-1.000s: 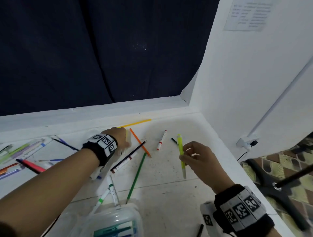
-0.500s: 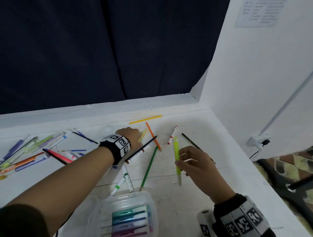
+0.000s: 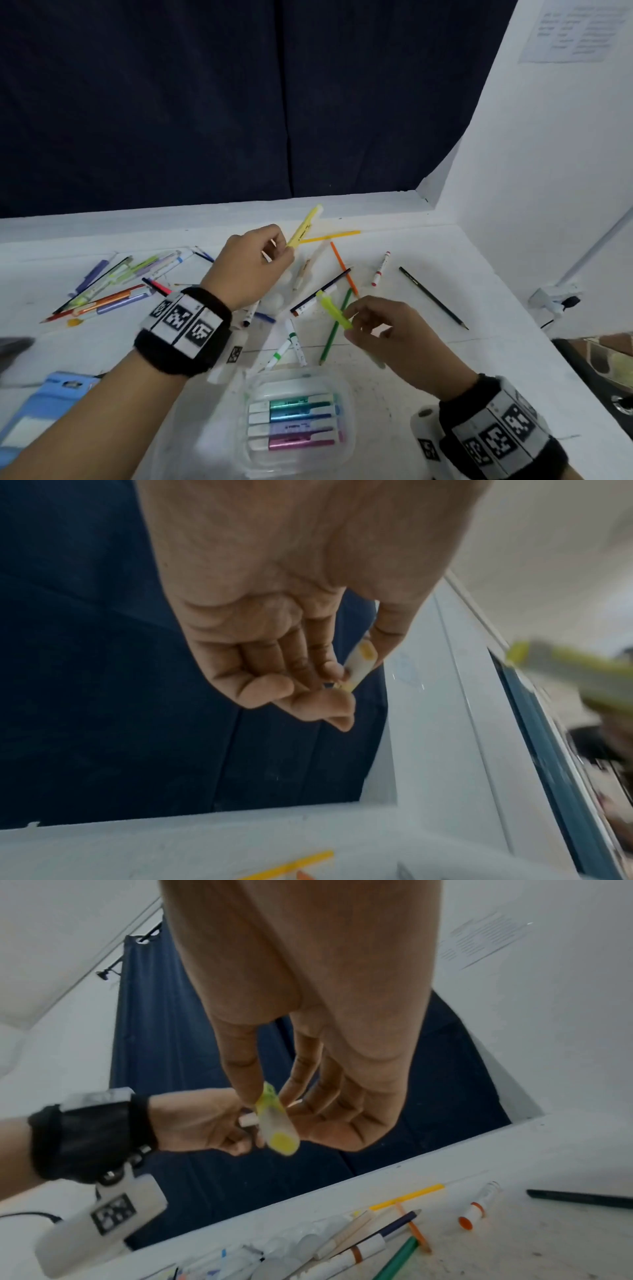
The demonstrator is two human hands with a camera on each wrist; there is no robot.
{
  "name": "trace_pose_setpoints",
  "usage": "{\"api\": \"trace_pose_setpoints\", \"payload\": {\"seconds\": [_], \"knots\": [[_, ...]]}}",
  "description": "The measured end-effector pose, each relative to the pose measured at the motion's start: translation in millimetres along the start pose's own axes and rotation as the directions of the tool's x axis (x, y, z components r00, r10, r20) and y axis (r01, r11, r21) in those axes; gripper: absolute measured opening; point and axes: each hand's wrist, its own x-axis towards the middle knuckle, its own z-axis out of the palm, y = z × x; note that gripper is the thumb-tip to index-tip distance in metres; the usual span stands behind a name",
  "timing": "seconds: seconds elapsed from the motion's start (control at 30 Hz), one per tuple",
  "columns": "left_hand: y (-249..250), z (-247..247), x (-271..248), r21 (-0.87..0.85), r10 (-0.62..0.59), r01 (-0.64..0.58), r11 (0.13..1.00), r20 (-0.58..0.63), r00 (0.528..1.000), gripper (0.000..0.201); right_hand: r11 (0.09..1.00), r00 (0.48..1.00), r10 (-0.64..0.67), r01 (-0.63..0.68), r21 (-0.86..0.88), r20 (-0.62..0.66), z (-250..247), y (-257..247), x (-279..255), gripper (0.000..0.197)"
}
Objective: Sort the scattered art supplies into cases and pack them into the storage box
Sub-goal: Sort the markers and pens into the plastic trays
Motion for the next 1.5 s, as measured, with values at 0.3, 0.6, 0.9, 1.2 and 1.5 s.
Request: {"api": "trace_pose_setpoints", "payload": {"seconds": [0.3, 0.6, 0.9, 1.2, 1.5], "knots": [[-46.5, -38.1, -142.2, -0.236, -0.070, 0.034, 0.971, -0.146, 0.987, 0.017, 0.759, 0.958, -0.010, 0.192, -0.622, 0.285, 62.4, -16.6, -4.2, 0.024], [-73.0, -56.1, -229.0, -0.493, -0.280, 0.126, 0.861, -0.251, 0.927, 0.041, 0.612, 0.893, 0.091, 0.299, -0.732, 0.441, 88.5, -23.6, -1.2, 0.019], [-68.7, -42.8, -244.8, -0.990, -0.689, 0.069, 0.123, -0.035, 0.723, 0.023, 0.612, 0.887, 0.074, 0.321, -0.723, 0.456, 98.7, -21.1, -4.2, 0.015], [-47.5, -16.7, -213.7, -0.663, -0.434, 0.440, 0.605, 0.189, 0.881, 0.036, 0.744, 0.930, -0.052, 0.279, -0.607, 0.363, 71.3, -13.3, -12.8, 0.020], [-33.1, 22.4, -164.6, 0.124, 0.129, -0.188, 0.974, 0.374, 0.918, 0.025, 0.859, 0.968, -0.116, 0.211, -0.467, 0.223, 56.5, 5.8, -25.5, 0.013]]}}
